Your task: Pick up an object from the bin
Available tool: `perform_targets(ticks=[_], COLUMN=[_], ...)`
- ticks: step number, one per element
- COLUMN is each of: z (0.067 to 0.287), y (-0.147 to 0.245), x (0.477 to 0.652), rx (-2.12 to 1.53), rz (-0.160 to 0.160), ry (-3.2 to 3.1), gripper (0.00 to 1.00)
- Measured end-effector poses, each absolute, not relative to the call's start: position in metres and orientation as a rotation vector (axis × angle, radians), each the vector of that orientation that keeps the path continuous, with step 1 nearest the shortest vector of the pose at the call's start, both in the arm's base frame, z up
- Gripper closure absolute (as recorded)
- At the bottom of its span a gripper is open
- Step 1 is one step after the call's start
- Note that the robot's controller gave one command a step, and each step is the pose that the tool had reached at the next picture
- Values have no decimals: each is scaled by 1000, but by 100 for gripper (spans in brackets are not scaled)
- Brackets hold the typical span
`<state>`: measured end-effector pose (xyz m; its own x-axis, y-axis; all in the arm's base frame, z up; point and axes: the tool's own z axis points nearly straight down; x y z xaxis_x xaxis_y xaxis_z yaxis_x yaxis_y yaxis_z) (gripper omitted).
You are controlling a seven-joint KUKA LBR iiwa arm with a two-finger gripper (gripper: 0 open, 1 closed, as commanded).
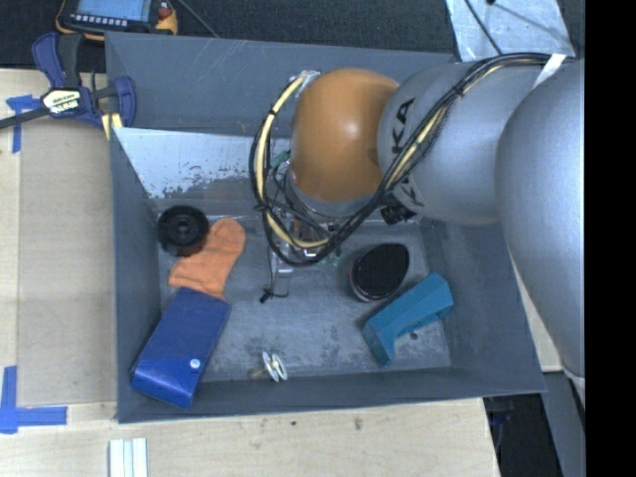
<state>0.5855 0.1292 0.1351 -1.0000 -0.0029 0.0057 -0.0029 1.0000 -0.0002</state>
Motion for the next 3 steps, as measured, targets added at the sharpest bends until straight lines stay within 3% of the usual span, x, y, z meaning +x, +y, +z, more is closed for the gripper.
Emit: perform_targets(ticks=[1, 2, 3], z=[140, 104, 95], y=[129, 155, 165], x=[587, 605, 608], rx=[0, 506, 710], rz=[-1, -1, -2], ry=[-3144, -3110, -3063], gripper=[0, 0, 0])
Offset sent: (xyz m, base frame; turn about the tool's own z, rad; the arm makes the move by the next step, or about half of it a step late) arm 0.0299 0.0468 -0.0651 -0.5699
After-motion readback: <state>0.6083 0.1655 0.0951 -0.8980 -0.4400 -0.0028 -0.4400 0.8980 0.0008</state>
